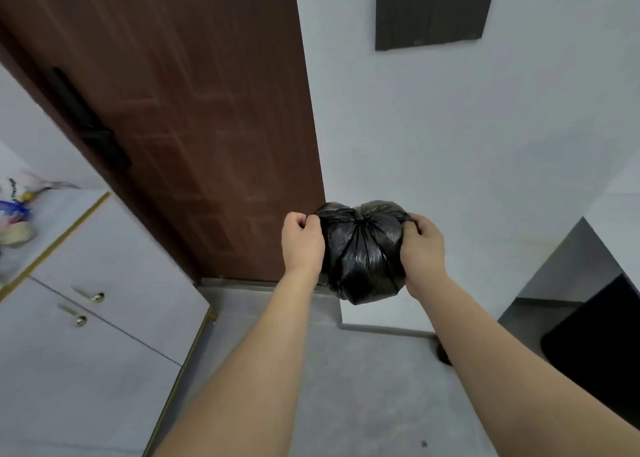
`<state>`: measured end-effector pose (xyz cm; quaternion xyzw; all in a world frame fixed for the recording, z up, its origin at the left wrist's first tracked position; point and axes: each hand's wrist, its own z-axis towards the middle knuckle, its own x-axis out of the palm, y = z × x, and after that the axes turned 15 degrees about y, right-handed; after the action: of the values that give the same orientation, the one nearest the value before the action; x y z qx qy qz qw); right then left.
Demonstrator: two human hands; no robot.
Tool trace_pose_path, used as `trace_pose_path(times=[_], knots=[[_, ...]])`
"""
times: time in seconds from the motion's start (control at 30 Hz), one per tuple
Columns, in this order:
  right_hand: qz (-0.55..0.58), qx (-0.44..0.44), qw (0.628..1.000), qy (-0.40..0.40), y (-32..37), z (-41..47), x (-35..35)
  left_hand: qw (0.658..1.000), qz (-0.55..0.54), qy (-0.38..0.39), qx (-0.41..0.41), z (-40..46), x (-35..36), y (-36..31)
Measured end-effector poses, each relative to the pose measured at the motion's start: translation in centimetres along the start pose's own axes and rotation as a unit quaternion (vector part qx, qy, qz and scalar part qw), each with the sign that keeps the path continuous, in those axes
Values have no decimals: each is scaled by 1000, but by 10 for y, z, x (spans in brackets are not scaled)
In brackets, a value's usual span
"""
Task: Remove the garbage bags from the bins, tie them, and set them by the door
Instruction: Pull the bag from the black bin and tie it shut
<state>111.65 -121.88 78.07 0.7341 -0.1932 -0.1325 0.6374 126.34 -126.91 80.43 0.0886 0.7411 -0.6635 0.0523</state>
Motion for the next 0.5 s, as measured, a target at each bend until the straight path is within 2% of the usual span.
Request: trace_pose_path(times=[0.33, 0.5], knots=[[-53, 68, 996, -27, -29, 71, -86, 997, 28, 70, -19, 48, 104, 18], [-157, 112, 981, -4, -84, 114, -133, 994, 53, 64, -65, 67, 167, 78]])
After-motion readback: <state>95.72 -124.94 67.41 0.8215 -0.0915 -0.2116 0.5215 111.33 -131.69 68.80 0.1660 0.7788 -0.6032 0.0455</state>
